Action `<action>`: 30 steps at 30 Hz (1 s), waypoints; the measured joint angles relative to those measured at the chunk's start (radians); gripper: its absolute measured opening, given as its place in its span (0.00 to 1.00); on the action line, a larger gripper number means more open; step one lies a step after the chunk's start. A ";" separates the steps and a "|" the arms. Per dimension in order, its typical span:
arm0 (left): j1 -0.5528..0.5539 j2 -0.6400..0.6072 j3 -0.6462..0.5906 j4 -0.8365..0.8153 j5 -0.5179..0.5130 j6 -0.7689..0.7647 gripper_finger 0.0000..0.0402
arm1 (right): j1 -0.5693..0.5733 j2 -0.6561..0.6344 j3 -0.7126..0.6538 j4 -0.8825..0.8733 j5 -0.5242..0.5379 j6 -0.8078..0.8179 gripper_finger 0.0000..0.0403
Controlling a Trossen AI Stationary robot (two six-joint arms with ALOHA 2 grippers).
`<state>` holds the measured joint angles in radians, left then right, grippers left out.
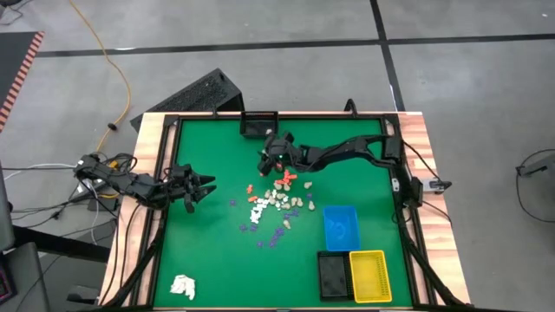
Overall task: Sort Halloween decoration
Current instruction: Put the gray skull toy into the top black bin
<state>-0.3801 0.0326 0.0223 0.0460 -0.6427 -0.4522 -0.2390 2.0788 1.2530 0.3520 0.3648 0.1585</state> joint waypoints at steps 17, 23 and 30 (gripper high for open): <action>0.000 0.020 0.000 0.000 0.006 -0.003 0.47 | 0.013 0.143 0.070 0.006 0.069 0.044 0.54; 0.000 0.020 0.000 0.001 0.010 -0.013 0.47 | 0.028 0.180 0.116 0.000 0.160 0.031 0.54; 0.000 0.020 0.000 0.000 0.009 -0.012 0.47 | 0.028 0.180 0.117 -0.058 0.171 0.081 0.40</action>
<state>-0.3801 0.0525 0.0223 0.0463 -0.6336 -0.4644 -0.2108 2.2589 1.3701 0.2940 0.5355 0.2398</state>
